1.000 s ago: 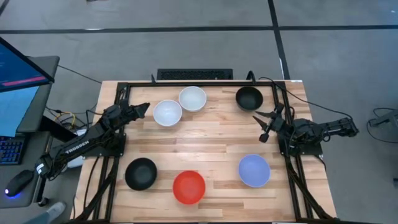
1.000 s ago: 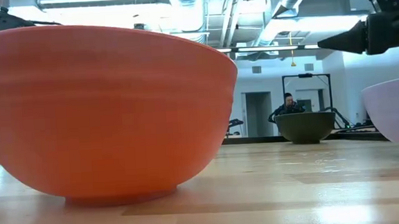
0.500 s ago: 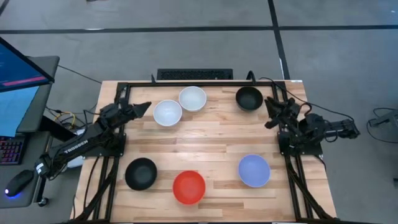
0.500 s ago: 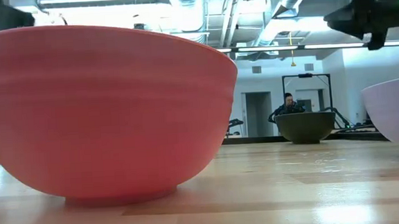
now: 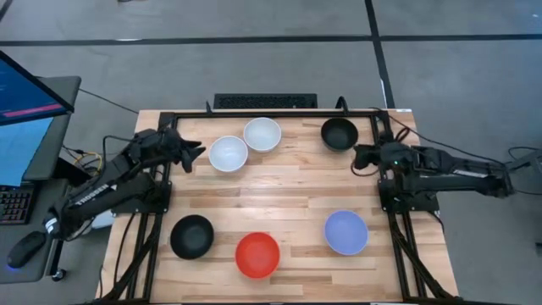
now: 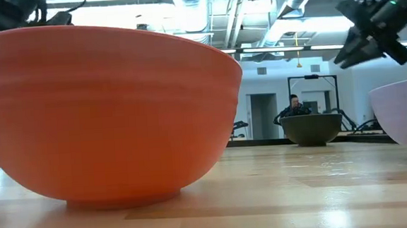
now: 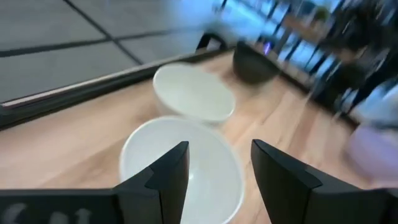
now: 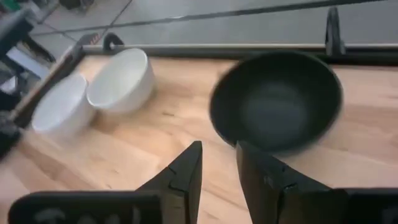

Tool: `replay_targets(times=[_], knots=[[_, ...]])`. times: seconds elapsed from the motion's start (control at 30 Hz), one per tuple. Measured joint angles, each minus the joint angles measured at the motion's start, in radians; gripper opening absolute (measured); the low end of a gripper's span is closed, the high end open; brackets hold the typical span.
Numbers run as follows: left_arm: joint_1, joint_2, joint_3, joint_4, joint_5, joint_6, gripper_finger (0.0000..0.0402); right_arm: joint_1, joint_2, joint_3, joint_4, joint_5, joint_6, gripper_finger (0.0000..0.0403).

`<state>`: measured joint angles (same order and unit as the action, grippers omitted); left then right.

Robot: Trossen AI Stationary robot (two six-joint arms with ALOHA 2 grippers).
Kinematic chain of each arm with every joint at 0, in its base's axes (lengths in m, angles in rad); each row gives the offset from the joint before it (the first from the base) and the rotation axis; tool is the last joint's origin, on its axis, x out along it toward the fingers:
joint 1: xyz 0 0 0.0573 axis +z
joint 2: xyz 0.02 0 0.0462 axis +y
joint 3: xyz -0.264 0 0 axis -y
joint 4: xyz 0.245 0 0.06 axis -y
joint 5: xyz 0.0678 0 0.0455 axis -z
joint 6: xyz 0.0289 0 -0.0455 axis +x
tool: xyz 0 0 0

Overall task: Nest bowls inside each other
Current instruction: Move the right black bowl to the center of the table

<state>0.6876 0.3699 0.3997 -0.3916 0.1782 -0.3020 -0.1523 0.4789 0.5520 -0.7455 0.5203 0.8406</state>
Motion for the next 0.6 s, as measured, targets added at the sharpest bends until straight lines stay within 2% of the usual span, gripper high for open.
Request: replay_targets(times=[0.13,0.27,0.3,0.4,0.53,0.6], knots=[[0.000,0.047,0.075,-0.087,-0.010,0.092,0.0165,-0.057,0.074,0.080,0.171,-0.016,0.022,0.0123],[0.000,0.088,0.134,-0.173,-0.010,0.156,0.0165,-0.079,0.187,0.132,0.261,-0.198,-0.236,0.0123],[0.000,0.096,0.141,-0.174,-0.008,0.156,0.0165,-0.086,0.229,0.143,0.271,-0.238,-0.254,0.0123],[0.000,0.114,0.162,-0.195,-0.002,0.152,0.0165,-0.130,0.363,0.169,0.185,-0.304,-0.266,0.0121],[0.000,0.147,0.184,-0.244,0.021,0.143,0.0165,-0.210,0.537,0.201,0.005,-0.313,-0.210,0.0118],[0.000,0.168,0.203,-0.294,0.042,0.140,0.0165,-0.247,0.595,0.239,-0.030,-0.306,-0.190,0.0118]])
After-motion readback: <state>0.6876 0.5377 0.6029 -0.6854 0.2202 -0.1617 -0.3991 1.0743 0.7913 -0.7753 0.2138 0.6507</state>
